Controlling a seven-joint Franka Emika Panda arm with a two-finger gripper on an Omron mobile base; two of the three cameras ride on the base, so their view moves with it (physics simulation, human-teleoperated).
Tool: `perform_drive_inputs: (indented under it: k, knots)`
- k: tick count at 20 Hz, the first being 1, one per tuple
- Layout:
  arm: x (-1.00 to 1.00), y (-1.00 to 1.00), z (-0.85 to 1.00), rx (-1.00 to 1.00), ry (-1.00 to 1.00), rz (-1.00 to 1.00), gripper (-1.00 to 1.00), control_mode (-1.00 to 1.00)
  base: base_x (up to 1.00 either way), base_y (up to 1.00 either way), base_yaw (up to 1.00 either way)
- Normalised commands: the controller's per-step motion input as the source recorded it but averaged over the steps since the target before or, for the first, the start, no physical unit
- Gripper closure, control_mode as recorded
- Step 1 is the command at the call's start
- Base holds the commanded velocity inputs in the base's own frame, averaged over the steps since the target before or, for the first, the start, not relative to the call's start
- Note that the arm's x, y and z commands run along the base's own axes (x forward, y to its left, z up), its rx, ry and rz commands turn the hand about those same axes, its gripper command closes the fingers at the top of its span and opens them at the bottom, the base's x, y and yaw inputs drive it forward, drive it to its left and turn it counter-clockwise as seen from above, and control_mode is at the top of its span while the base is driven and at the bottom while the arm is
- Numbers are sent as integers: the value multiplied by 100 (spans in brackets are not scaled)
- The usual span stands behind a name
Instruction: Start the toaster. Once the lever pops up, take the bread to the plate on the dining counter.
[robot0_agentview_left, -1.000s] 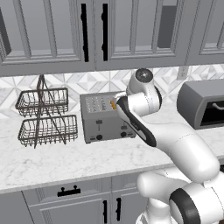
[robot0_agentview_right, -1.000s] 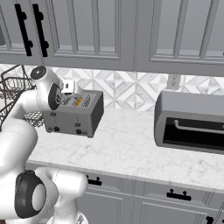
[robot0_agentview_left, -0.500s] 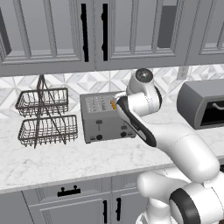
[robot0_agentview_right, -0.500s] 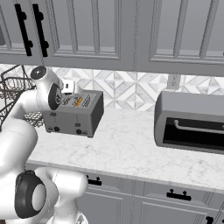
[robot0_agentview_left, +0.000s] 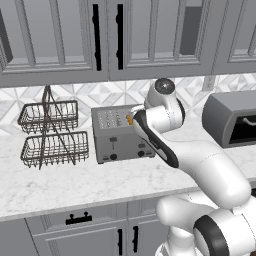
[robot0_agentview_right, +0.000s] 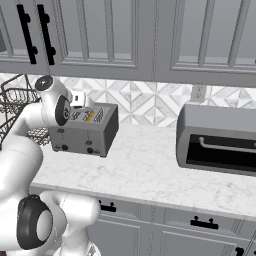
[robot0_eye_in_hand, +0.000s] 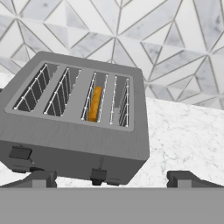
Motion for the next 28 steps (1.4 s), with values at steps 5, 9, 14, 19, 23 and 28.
perform_drive_inputs:
  k: [5,9,14,19,23,28]
  knots:
    - [0,0,0,0,0,0,-100,-100,0,0,0]
    - [0,0,0,0,0,0,-100,-100,0,0,0]
    - [0,0,0,0,0,0,-100,-100,0,0,0]
    - [0,0,0,0,0,0,-100,-100,0,0,0]
    - [0,0,0,0,0,0,-100,-100,0,0,0]
    - [0,0,0,0,0,0,-100,-100,0,0,0]
